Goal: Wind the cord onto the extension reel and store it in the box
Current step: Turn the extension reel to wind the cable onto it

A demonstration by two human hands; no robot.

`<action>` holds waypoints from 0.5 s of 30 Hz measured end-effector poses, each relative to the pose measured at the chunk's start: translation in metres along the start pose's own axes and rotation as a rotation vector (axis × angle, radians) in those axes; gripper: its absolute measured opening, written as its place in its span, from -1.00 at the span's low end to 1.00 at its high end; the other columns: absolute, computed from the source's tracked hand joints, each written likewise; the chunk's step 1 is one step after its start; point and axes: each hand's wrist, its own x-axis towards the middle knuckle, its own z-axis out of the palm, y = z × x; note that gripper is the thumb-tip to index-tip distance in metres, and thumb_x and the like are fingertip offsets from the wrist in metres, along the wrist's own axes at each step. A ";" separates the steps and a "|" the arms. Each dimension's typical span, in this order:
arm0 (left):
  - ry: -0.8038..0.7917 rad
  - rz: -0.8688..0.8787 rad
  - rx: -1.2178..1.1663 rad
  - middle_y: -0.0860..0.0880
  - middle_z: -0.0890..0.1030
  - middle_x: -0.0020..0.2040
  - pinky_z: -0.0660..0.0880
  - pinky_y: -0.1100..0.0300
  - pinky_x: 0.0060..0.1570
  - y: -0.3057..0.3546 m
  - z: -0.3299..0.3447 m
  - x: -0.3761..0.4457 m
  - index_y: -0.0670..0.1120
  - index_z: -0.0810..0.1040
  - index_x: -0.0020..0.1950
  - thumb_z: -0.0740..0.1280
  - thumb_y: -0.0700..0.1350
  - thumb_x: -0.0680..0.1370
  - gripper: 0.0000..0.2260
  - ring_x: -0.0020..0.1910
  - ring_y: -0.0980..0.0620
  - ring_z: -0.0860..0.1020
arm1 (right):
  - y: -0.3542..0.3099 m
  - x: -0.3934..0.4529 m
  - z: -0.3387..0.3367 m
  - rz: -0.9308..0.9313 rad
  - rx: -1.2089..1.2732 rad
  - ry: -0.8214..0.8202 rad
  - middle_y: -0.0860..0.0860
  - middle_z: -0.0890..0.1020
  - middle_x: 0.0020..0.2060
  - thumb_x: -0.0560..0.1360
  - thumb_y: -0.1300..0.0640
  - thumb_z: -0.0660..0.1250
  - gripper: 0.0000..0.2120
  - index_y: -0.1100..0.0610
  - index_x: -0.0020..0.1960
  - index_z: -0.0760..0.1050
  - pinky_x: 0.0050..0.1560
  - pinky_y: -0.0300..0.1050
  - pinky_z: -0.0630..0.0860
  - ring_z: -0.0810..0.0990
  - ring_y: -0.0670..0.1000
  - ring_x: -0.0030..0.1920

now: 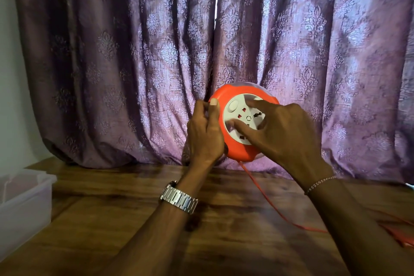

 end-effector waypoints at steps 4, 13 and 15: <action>0.029 -0.009 -0.012 -0.09 0.54 -0.33 0.50 -0.22 -0.19 -0.003 -0.005 0.007 -0.03 0.38 -0.19 0.14 0.17 0.61 -0.69 -0.29 -0.14 0.50 | 0.001 0.002 -0.002 -0.104 -0.074 -0.010 -0.05 0.64 -0.27 0.44 -0.42 0.19 -0.45 -0.14 0.29 0.48 -0.35 -0.11 0.42 0.51 0.08 -0.04; -0.009 0.006 -0.050 0.04 0.54 -0.31 0.41 0.10 -0.26 -0.006 -0.012 0.013 -0.04 0.41 -0.14 0.18 0.08 0.67 -0.73 -0.34 0.16 0.49 | 0.000 0.006 -0.008 -0.372 -0.019 -0.297 0.01 0.37 0.42 0.29 0.32 0.34 -0.40 -0.22 0.19 0.53 -0.13 -0.16 0.32 0.37 0.12 0.29; -0.017 0.007 -0.053 0.01 0.57 -0.29 0.45 0.08 -0.26 -0.006 -0.011 0.013 -0.02 0.41 -0.16 0.18 0.07 0.67 -0.74 -0.32 0.09 0.51 | -0.003 0.006 -0.009 -0.355 -0.046 -0.332 0.00 0.36 0.43 0.29 0.30 0.37 -0.38 -0.26 0.20 0.53 -0.11 -0.11 0.39 0.37 0.12 0.30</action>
